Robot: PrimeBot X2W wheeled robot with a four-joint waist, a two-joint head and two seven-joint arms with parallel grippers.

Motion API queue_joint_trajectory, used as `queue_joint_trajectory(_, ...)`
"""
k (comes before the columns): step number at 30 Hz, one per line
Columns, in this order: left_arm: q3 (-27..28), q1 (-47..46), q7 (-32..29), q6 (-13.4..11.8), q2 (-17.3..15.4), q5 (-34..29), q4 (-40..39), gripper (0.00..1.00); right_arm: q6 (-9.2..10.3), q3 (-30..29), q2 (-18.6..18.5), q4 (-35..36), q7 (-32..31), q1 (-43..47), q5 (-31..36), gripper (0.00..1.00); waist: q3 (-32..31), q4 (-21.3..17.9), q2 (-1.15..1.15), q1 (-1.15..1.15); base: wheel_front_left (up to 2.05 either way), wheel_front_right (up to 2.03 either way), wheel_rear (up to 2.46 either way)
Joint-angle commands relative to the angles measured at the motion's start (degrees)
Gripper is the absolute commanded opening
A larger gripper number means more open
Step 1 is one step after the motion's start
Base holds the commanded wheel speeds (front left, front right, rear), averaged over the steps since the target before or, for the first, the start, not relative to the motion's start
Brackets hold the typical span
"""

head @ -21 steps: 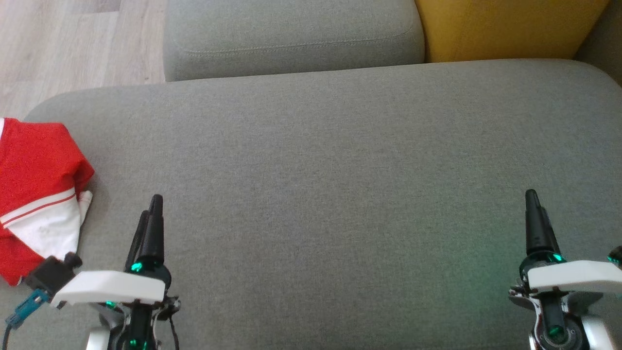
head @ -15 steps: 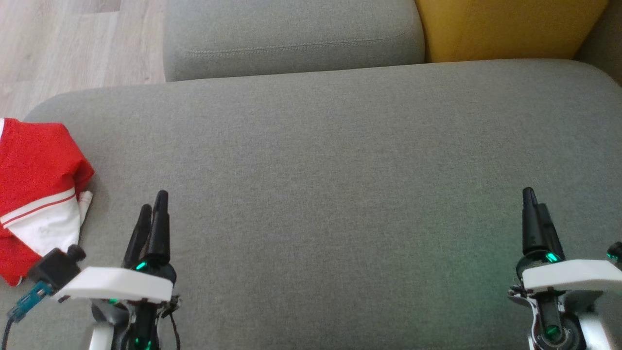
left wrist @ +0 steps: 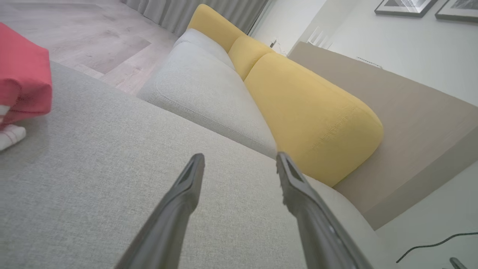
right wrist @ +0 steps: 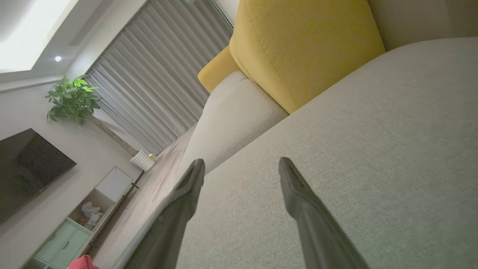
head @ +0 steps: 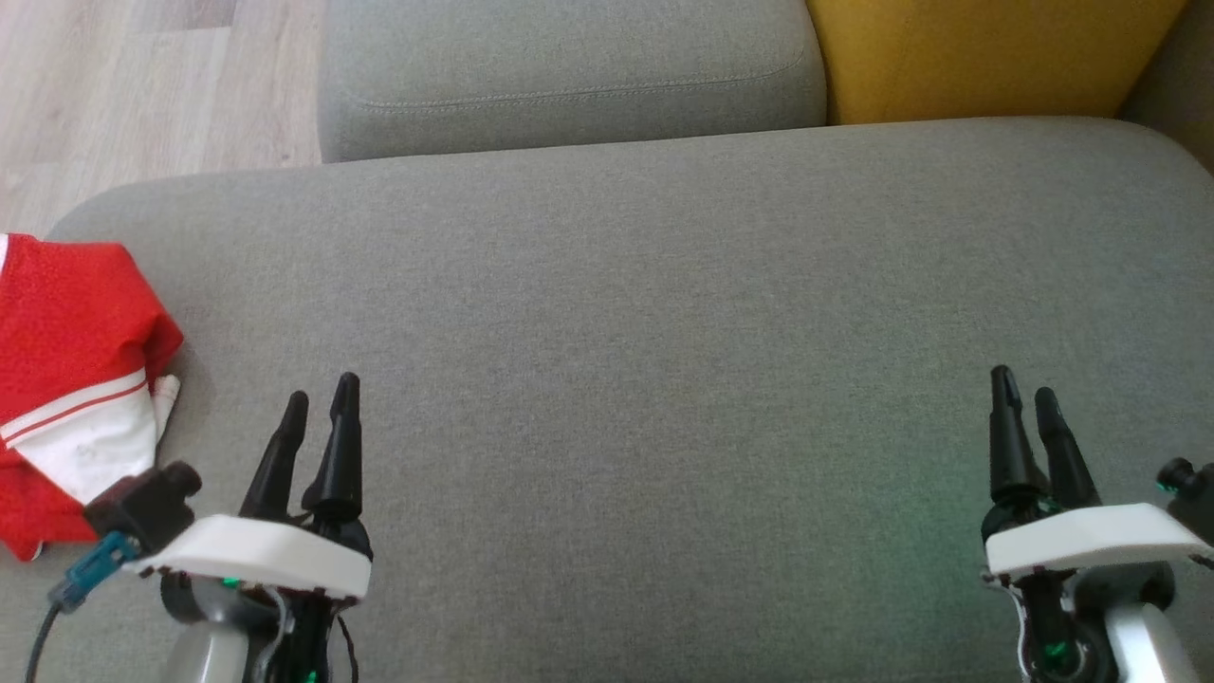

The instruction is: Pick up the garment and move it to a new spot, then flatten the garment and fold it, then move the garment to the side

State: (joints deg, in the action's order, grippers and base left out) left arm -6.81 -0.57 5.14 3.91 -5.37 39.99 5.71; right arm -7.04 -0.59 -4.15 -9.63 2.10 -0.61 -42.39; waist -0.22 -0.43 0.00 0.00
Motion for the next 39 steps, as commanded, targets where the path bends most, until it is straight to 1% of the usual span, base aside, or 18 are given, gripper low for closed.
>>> queue_joint_trajectory(1, 0.7, -2.1, 0.8, -0.4, -1.3, -2.1, -2.0, 1.00, -0.26, 1.0, -0.9, 2.2, 0.8, -1.7, 2.2, 1.00, 0.0, 0.0, 0.00, 0.00, 0.00, 0.00, 0.00)
queue_joint_trajectory(6, -0.5, -1.6, 1.6, -1.2, -2.0, -5.4, -1.1, 1.00, -0.27, 1.7, -0.9, 1.7, 1.4, -1.5, 6.4, 1.00, -0.1, -0.1, 0.00, 0.00, 0.00, 0.00, 0.00)
queue_joint_trajectory(25, -3.7, -0.4, 4.8, -5.4, -3.7, -18.5, -0.7, 1.00, -0.34, 3.4, -0.5, 1.5, 4.0, -0.7, 20.8, 1.00, -0.4, -0.3, 0.00, 0.00, 0.00, 0.00, 0.00)
queue_joint_trajectory(34, -5.3, -0.3, 6.3, -6.7, -4.4, -24.3, -0.4, 1.00, -0.38, 3.9, -0.2, 2.0, 4.8, -0.4, 27.4, 1.00, -0.4, -0.2, 0.00, 0.00, 0.00, 0.00, 0.00)
queue_joint_trajectory(39, -5.8, -0.3, 7.0, -7.2, -4.6, -26.8, -0.3, 1.00, -0.39, 3.9, 0.0, 2.3, 5.1, -0.1, 30.0, 1.00, -0.5, -0.1, 0.00, 0.00, 0.00, 0.00, 0.00)
